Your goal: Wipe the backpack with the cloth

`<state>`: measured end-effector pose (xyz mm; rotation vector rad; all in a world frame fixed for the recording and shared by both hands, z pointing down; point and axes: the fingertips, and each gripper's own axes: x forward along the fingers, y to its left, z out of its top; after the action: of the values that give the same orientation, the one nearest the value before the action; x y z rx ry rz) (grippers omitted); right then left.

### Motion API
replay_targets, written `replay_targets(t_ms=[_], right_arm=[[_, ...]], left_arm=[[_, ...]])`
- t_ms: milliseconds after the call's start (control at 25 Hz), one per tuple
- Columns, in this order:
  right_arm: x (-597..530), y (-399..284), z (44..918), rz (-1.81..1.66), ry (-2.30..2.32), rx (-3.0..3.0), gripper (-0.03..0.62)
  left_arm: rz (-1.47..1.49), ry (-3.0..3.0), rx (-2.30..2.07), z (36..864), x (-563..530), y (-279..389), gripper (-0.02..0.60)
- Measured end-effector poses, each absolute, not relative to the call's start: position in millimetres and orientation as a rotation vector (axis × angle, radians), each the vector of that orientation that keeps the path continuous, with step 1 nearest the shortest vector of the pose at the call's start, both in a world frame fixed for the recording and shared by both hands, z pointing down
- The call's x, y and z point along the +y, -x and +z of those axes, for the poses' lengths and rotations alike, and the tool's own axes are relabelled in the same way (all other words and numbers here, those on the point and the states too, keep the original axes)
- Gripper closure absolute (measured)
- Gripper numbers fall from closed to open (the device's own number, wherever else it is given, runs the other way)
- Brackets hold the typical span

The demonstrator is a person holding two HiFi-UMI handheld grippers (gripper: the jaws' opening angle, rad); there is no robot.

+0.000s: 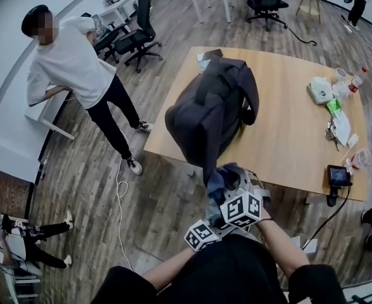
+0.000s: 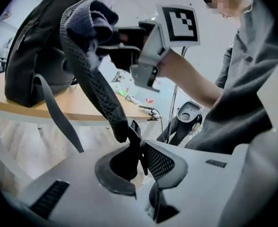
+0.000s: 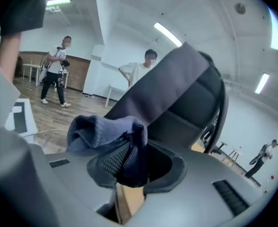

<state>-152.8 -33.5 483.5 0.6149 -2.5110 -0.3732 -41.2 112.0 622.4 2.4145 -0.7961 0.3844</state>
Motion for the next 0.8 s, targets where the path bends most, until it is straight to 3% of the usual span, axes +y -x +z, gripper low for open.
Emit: replay_targets(t_ms=[480,640,800], right_arm=[[-133,162,253,-0.840,-0.965,-2.652,0.496],[-125,171,278,-1.075,-0.891,-2.486,0.497],[-80,172,388,-1.031,-0.578,-2.344,0.499]], left_arm=[[0.409,-2.388,-0.675,632,113,30,0.520],[0.415,-2.393,-0.642,632,112,22,0.520],[0.408,-2.406,-0.670,628,108,24,0.520]])
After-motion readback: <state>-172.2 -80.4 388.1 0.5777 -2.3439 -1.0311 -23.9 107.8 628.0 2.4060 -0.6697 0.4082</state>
